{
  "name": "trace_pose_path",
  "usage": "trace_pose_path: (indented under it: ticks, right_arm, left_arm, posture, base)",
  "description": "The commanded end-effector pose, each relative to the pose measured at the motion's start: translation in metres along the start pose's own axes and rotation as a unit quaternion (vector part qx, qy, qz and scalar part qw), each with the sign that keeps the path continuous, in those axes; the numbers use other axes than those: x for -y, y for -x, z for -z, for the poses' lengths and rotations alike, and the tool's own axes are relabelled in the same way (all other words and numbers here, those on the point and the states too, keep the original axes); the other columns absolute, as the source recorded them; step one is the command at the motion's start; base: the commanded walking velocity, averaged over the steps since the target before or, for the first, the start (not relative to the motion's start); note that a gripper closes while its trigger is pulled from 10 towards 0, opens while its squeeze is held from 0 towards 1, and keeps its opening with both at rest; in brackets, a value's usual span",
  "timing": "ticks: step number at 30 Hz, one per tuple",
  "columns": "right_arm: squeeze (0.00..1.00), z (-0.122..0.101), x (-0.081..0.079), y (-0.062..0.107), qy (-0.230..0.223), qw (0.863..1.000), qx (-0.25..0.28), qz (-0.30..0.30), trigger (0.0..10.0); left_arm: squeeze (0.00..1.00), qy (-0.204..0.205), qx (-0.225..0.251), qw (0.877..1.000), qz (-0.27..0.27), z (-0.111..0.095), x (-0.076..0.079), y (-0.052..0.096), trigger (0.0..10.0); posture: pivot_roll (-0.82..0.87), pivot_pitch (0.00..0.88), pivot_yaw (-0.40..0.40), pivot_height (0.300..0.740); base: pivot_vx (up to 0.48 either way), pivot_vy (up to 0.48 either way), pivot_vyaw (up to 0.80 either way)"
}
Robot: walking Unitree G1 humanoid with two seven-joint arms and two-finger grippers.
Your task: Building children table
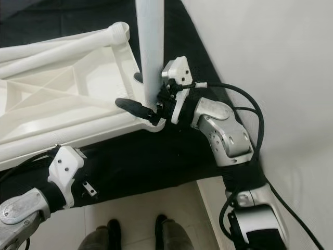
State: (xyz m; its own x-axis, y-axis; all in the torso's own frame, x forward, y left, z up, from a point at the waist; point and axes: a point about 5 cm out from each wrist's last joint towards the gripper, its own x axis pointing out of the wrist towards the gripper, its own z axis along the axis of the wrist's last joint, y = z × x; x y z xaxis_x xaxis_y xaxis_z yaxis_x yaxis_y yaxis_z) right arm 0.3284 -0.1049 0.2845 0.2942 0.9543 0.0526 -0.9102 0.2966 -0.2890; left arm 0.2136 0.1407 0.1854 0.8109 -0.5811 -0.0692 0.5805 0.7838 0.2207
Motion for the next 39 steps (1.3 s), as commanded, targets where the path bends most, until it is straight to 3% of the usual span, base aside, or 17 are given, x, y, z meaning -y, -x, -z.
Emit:
trace_pose_path:
  ticks: [1,9,13,14,15,16,17,18,20,25,27,30,31,36,37,38,39]
  right_arm:
    - [0.00,0.006,-0.009,-0.007,-0.001,0.999,-0.008,-0.043,0.0]
    - [0.00,0.033,-0.003,0.004,-0.010,0.996,-0.082,-0.031,0.0]
    - [0.00,0.068,-0.010,0.019,-0.062,0.985,-0.131,0.092,0.0]
    - [0.00,0.087,-0.012,0.028,-0.084,0.961,-0.164,0.204,0.0]
    - [0.00,0.087,-0.012,0.028,-0.084,0.961,-0.164,0.204,0.0]
    - [0.00,0.110,-0.023,0.047,-0.115,0.881,-0.203,0.411,0.0]
    - [0.00,0.123,-0.055,0.046,-0.159,0.848,-0.224,0.452,0.0]
    - [0.00,0.128,-0.090,0.033,-0.203,0.847,-0.227,0.436,0.0]
    - [0.00,0.127,-0.095,0.025,-0.207,0.863,-0.221,0.404,0.0]
    - [0.00,0.125,-0.077,0.015,-0.182,0.886,-0.219,0.365,0.0]
    - [0.00,0.121,-0.069,0.010,-0.171,0.896,-0.210,0.352,10.0]
    - [0.00,0.117,-0.057,0.007,-0.167,0.905,-0.189,0.342,10.0]
    - [1.00,0.111,-0.048,0.005,-0.176,0.912,-0.160,0.333,10.0]
    - [1.00,0.099,-0.038,0.002,-0.183,0.920,-0.120,0.327,10.0]
    - [0.60,0.080,-0.024,0.001,-0.178,0.940,-0.061,0.286,10.0]
    - [0.60,0.080,-0.024,0.001,-0.178,0.940,-0.061,0.286,10.0]
    - [0.00,0.071,-0.017,0.002,-0.170,0.951,-0.036,0.257,10.0]
  left_arm:
    - [0.00,0.006,-0.009,1.000,0.003,0.005,0.004,0.001,10.0]
    - [0.00,0.010,-0.003,1.000,0.001,0.006,0.007,0.002,10.0]
    - [0.00,0.013,0.003,1.000,0.001,0.004,0.008,0.004,10.0]
    - [0.00,0.014,0.006,1.000,-0.001,0.003,0.008,0.005,10.0]
    - [0.00,0.014,0.006,1.000,-0.001,0.003,0.008,0.005,10.0]
    - [0.00,0.015,0.007,1.000,-0.003,0.003,0.007,0.007,10.0]
    - [0.00,0.016,0.009,1.000,-0.004,0.002,0.006,0.009,10.0]
    - [0.00,0.023,0.014,1.000,-0.005,0.000,0.006,0.010,10.0]
    - [0.00,0.026,0.017,0.999,-0.005,0.000,0.007,0.010,10.0]
    - [0.00,0.034,0.022,0.999,-0.010,0.000,0.011,0.008,10.0]
    - [0.00,0.039,0.024,0.999,-0.017,0.001,0.011,0.009,10.0]
    - [0.00,0.045,0.025,0.998,-0.022,0.001,0.013,0.010,10.0]
    - [0.00,0.051,0.027,0.998,-0.024,0.001,0.015,0.011,10.0]
    - [0.00,0.060,0.030,0.997,-0.025,0.001,0.017,0.012,10.0]
    - [0.00,0.072,0.033,0.996,-0.028,0.002,0.019,0.013,10.0]
    - [0.00,0.072,0.033,0.996,-0.028,0.002,0.019,0.013,10.0]
    - [0.00,0.078,0.035,0.996,-0.028,0.002,0.021,0.013,10.0]
  posture:
    - [0.11,0.254,-0.080,0.740]
    - [0.10,0.243,-0.075,0.740]
    - [0.09,0.250,-0.082,0.740]
    - [0.09,0.253,-0.083,0.740]
    - [0.09,0.253,-0.083,0.740]
    - [0.09,0.266,-0.083,0.740]
    - [0.09,0.282,-0.075,0.740]
    - [0.08,0.267,-0.067,0.740]
    - [0.08,0.267,-0.067,0.740]
    - [0.09,0.268,-0.081,0.740]
    - [0.09,0.266,-0.082,0.740]
    - [0.09,0.259,-0.082,0.740]
    - [0.10,0.255,-0.087,0.740]
    - [0.10,0.248,-0.089,0.740]
    - [0.11,0.242,-0.093,0.740]
    - [0.11,0.242,-0.093,0.740]
    - [0.11,0.238,-0.095,0.740]
  base:
    - [0.000,0.000,0.00]
    - [0.000,0.000,0.00]
    - [0.000,0.000,0.00]
    - [0.000,0.000,0.00]
    - [0.000,0.000,0.00]
    - [0.000,0.000,0.00]
    - [0.000,0.000,0.00]
    - [0.000,0.000,0.00]
    - [0.000,0.000,0.00]
    - [0.000,0.000,0.00]
    - [0.000,0.000,0.00]
    - [0.000,0.000,0.00]
    - [0.000,0.000,0.00]
    - [0.000,0.000,0.00]
    - [0.000,0.000,0.00]
    - [0.000,0.000,0.00]
    - [0.000,0.000,0.00]
